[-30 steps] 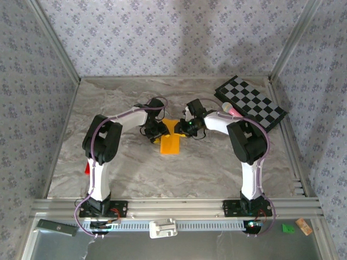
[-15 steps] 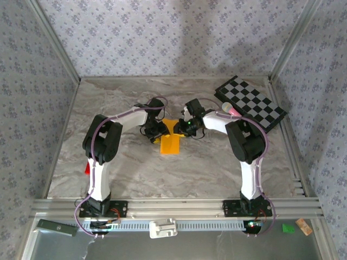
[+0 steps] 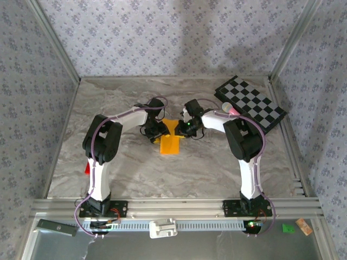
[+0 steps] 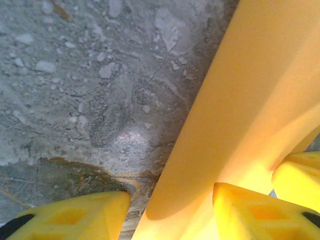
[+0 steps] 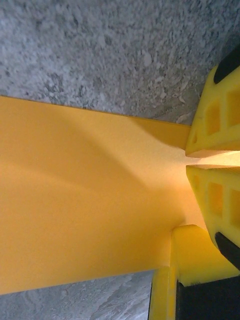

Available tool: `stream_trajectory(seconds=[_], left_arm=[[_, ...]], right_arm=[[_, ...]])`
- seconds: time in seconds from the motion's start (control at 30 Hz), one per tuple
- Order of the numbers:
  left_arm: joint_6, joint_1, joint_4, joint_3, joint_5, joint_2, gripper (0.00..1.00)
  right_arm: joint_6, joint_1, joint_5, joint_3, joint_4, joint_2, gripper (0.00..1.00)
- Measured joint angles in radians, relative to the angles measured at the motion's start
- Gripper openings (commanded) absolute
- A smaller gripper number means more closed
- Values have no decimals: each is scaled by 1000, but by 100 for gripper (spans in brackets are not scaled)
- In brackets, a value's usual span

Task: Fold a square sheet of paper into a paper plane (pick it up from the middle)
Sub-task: Hold the square sheet of paper at the center of the table, then first fold in half a square sheet of paper at the center of the table.

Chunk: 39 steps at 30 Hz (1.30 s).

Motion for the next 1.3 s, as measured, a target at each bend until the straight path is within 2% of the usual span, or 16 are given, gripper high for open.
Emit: stream_trajectory(seconds=[0.2,0.37,0.47,0.6,0.8,0.97,1.3], left_arm=[[22,7,6,3,0,-25,54],[42,48,13,-14,-76,-97,54],[53,71,56,-51,-95,-187,46],[67,71,162,-59,-28,-238,31],[61,64,276,-72,141,-160,14],[63,54,281,-71,227,-76,9],[81,29,255,-63,247,-26,6]], right_arm=[[-63,0,17,46,-68,20,14],[-109,11,56,91,-134,35,14],[-120,16,77,111,-163,41,14],[-124,23,96,135,-194,49,13],[-127,29,115,163,-230,59,13],[-127,31,119,182,-253,68,13],[-135,31,123,219,-296,86,13]])
